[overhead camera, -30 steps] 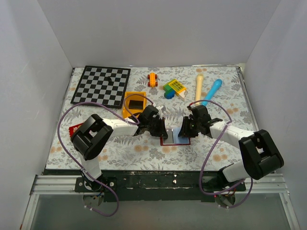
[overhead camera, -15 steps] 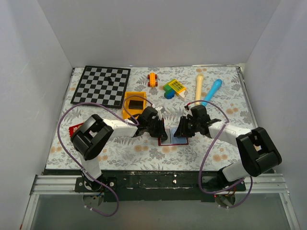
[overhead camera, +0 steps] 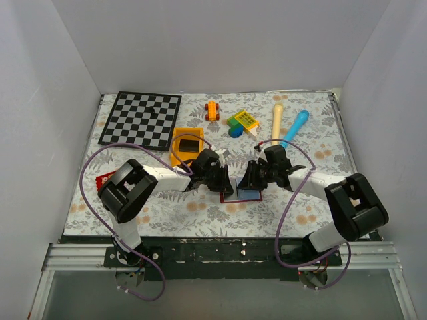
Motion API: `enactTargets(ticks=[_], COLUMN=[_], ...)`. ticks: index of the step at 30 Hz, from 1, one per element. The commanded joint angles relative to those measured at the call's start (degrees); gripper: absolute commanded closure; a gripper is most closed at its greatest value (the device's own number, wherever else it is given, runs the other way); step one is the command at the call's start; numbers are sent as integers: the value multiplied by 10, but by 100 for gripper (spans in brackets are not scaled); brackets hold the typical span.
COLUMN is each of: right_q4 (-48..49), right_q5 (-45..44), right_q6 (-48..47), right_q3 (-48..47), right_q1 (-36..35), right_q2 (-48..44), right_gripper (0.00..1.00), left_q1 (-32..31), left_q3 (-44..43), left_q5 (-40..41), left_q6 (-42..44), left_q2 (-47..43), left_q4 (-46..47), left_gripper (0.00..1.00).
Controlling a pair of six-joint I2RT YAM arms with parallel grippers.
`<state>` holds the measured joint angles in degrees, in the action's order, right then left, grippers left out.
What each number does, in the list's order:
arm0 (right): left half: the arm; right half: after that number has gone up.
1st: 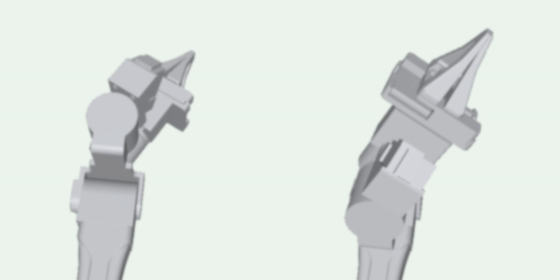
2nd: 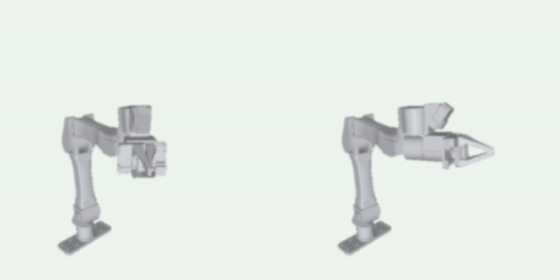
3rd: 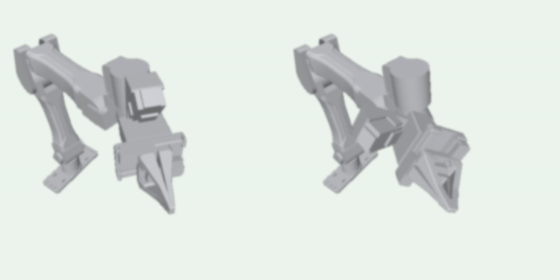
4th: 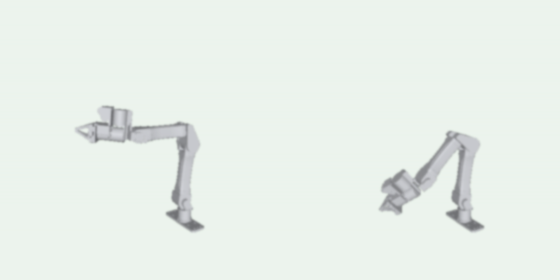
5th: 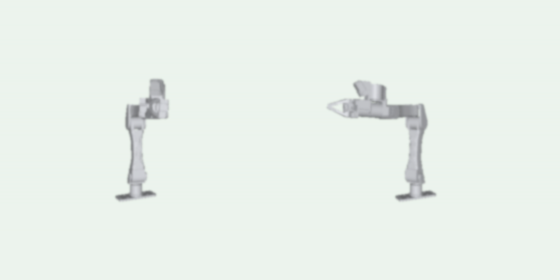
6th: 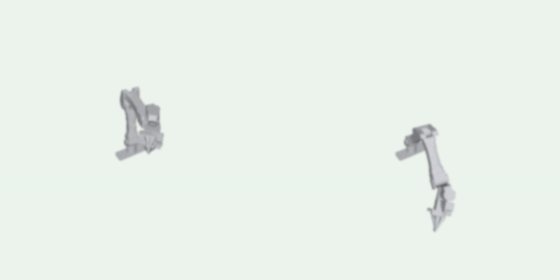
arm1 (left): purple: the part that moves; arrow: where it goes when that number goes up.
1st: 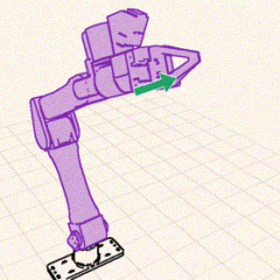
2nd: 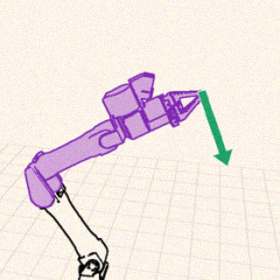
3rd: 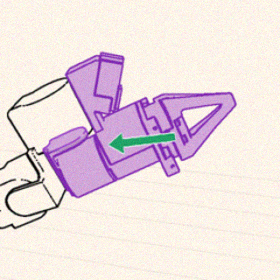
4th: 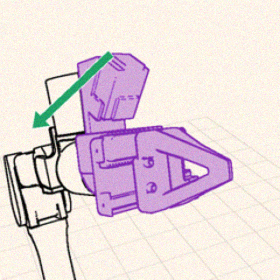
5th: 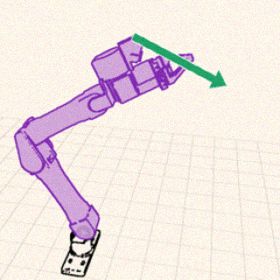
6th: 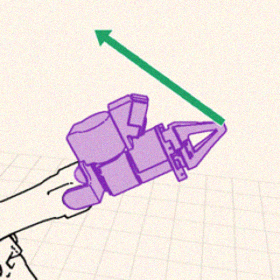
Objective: Put the credit cards into the card holder
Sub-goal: Insert the credit card into the card holder.
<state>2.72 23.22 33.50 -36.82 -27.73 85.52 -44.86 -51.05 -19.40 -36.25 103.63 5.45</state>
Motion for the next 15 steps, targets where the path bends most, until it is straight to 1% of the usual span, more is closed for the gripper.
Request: enactTargets(ticks=[1,4,15], right_q4=[56,71,91], right_q5=[42,54,73], right_q6=[15,25,31], right_q3=[-9,-15,-28], right_q1=[1,1,0], right_q2=[19,33,57], right_gripper=[63,63,63], left_q1=[-3,-3,-3], left_q3=[12,16,43], left_q5=[1,4,20], left_q6=[3,0,-5], left_q2=[-13,-23,-102], left_q4=[-12,-16,-36], left_gripper=[98,98,98])
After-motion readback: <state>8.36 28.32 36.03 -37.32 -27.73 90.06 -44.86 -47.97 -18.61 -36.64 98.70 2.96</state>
